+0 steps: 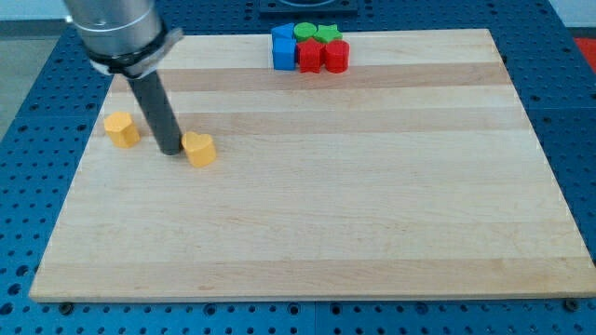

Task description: Slide the yellow heart diagonally towards the top center

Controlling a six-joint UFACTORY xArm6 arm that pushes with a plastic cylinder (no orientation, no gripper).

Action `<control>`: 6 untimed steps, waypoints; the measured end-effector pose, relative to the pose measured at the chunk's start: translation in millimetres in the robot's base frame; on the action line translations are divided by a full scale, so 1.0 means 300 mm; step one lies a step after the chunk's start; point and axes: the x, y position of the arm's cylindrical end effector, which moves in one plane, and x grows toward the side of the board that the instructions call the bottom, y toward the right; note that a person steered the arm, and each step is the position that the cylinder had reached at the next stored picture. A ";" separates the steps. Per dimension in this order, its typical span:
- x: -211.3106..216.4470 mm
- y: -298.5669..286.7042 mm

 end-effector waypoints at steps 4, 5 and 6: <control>0.008 0.172; -0.078 0.279; -0.100 0.319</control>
